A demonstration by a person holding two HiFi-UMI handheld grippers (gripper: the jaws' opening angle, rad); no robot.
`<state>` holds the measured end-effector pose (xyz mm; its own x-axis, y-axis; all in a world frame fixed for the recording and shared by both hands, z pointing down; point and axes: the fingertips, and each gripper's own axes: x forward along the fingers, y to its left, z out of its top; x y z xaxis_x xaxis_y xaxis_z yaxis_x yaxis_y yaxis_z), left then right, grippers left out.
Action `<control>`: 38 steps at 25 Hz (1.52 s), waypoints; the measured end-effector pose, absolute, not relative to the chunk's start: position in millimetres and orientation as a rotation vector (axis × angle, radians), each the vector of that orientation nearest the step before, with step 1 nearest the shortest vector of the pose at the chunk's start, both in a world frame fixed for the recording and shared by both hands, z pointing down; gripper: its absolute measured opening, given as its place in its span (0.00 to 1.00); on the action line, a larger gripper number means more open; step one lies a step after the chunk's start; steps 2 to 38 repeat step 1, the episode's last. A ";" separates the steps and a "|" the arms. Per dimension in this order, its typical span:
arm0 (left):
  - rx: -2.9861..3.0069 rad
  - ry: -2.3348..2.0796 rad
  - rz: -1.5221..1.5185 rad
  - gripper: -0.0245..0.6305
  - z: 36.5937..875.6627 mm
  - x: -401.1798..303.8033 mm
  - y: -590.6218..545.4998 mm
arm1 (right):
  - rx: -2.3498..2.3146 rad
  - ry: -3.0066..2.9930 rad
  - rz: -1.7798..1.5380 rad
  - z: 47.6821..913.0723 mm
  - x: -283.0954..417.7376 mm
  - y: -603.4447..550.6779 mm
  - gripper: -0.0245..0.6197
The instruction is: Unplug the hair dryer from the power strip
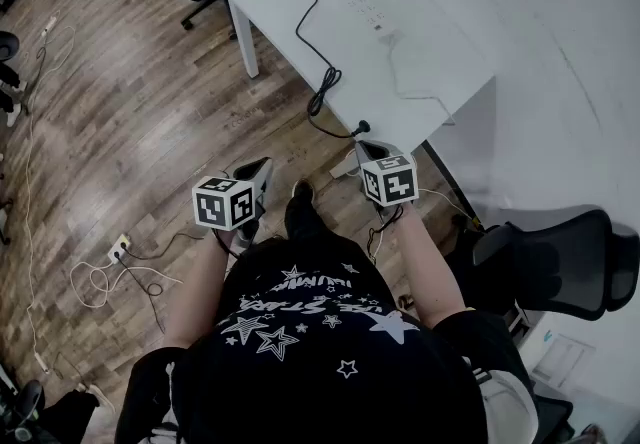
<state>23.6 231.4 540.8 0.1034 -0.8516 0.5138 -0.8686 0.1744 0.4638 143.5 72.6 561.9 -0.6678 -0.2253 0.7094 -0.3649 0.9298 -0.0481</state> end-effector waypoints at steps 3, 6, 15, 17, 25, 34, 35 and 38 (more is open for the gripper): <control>1.647 -1.716 0.030 0.05 540.2 23.2 233.4 | 0.413 -2.331 0.232 559.8 142.3 74.6 0.05; 1.647 -1.716 0.030 0.05 540.2 23.2 233.4 | 0.413 -2.331 0.232 559.8 142.3 74.6 0.05; 1.647 -1.716 0.030 0.05 540.2 23.2 233.4 | 0.413 -2.331 0.232 559.8 142.3 74.6 0.05; 1.647 -1.716 0.030 0.05 540.2 23.2 233.4 | 0.413 -2.331 0.232 559.8 142.3 74.6 0.05; 1.647 -1.716 0.030 0.05 540.2 23.2 233.4 | 0.413 -2.331 0.232 559.8 142.3 74.6 0.05; 1.647 -1.716 0.030 0.05 540.2 23.2 233.4 | 0.413 -2.331 0.232 559.8 142.3 74.6 0.05; 1.647 -1.716 0.030 0.05 540.2 23.2 233.4 | 0.413 -2.331 0.232 559.8 142.3 74.6 0.05; 1.647 -1.716 0.030 0.05 540.2 23.2 233.4 | 0.413 -2.331 0.232 559.8 142.3 74.6 0.05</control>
